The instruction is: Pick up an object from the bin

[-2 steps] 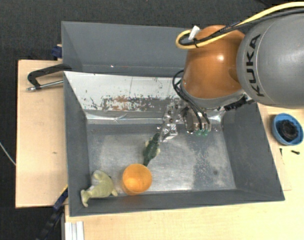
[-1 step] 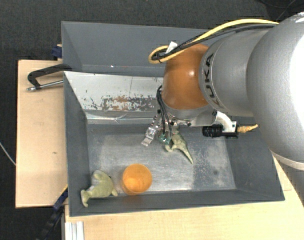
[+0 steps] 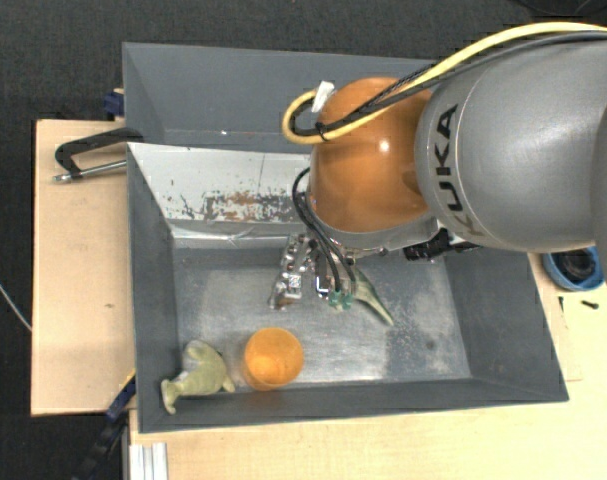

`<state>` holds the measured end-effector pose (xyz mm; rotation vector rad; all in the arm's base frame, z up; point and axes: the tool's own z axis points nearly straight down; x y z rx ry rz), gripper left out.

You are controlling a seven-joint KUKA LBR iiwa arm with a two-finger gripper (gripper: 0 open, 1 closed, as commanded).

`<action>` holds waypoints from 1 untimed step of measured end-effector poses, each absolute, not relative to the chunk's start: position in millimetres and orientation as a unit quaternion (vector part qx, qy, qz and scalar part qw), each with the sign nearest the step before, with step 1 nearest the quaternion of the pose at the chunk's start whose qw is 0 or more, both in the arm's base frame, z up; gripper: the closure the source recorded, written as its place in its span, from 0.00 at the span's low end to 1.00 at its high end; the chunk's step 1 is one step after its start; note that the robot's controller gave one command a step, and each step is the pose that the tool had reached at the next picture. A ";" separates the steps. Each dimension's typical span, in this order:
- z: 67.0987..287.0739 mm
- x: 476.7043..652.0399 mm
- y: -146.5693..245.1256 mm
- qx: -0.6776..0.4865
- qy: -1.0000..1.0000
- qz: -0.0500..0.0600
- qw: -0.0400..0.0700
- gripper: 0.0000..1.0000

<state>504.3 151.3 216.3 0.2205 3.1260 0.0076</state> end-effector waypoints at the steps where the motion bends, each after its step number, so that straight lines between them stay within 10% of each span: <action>1: 214.3 504.0 149.9 0.071 0.997 0.001 0.002 0.00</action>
Offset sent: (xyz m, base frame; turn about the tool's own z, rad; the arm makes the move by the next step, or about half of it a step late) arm 0.0000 0.0000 0.0000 0.0000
